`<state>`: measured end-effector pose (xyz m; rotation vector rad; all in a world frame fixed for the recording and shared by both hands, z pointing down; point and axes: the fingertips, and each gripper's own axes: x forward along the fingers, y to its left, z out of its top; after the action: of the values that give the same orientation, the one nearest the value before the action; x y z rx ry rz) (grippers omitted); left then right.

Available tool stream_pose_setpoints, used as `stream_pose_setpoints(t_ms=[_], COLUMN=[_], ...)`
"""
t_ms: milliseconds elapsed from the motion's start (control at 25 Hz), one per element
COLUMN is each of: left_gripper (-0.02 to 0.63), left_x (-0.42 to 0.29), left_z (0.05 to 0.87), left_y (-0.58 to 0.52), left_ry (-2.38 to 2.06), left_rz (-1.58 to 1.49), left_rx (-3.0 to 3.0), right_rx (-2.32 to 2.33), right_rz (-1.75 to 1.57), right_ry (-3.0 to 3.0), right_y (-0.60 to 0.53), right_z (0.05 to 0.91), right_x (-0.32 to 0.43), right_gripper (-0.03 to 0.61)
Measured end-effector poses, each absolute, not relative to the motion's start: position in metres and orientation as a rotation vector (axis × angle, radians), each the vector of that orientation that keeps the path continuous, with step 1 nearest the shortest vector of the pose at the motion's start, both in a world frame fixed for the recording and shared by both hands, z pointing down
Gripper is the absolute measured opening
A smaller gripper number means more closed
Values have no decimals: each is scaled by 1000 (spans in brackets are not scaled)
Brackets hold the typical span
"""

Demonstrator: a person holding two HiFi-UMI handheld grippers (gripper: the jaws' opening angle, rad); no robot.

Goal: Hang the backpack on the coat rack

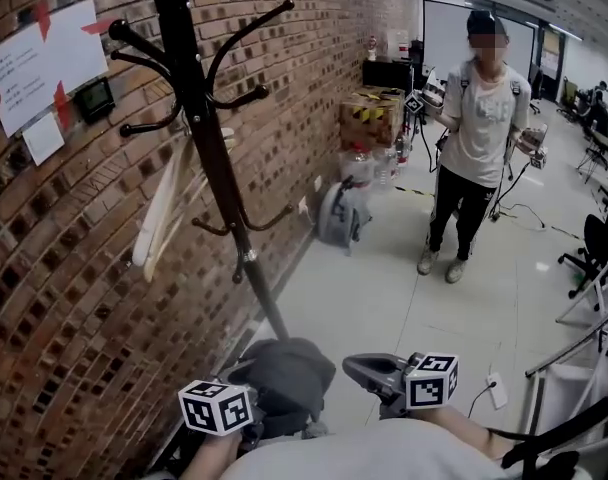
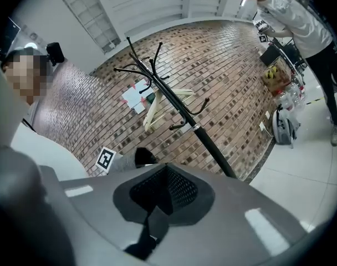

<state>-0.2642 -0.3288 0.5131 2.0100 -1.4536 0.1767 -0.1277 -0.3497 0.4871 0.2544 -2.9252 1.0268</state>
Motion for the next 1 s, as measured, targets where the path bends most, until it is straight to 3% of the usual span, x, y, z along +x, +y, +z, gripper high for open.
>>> stream_pose_setpoints(t_ms=[440,1000], left_gripper=[28,28], left_x=[-352,-400], left_z=[487,504], left_y=[-402,-496], left_ry=[-1473,-1339], left_rz=[203,266], left_rx=[2011,1913], right_rx=[193,340], right_rz=[1082,1141], right_ry=[-2917,-2899], right_y=[-395,-420], right_z=[496,514], right_x=[-197,-188], right_gripper=[0,0])
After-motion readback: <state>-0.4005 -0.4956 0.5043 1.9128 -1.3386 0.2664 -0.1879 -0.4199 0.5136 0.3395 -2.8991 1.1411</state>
